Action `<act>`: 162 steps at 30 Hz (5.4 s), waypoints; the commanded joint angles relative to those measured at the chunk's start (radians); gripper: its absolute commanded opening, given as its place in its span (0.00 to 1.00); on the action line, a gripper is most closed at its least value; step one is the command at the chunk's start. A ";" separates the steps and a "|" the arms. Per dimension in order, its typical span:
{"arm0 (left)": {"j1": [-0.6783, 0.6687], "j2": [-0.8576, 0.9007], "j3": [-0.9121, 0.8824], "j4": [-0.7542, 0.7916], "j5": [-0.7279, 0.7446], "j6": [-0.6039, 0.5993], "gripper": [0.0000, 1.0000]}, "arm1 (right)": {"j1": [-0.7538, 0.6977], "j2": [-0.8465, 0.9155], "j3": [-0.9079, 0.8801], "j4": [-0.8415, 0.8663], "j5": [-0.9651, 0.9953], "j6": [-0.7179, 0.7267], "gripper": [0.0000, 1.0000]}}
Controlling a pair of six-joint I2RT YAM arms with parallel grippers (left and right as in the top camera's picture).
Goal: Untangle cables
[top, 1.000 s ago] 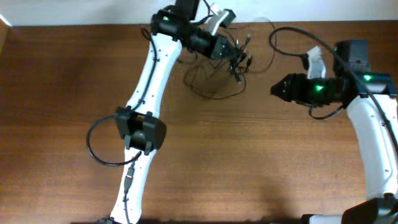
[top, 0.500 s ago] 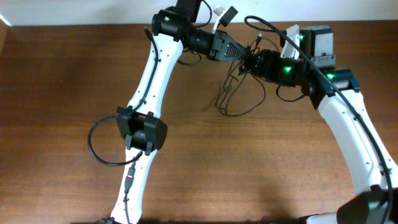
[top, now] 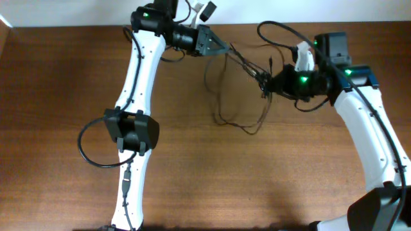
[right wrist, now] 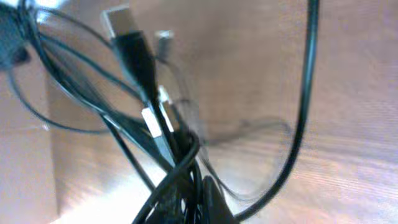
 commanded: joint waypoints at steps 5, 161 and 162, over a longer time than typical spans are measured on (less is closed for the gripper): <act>0.132 -0.011 0.014 -0.080 -0.531 -0.002 0.00 | -0.094 -0.004 0.109 -0.286 0.196 -0.243 0.04; 0.676 -0.454 -0.754 0.180 -1.282 -0.240 0.99 | 0.129 0.170 0.303 -0.082 0.189 -0.139 0.08; 0.676 -0.454 -0.754 0.202 -1.192 -0.164 0.99 | 0.129 0.170 0.303 -0.082 0.189 -0.139 0.08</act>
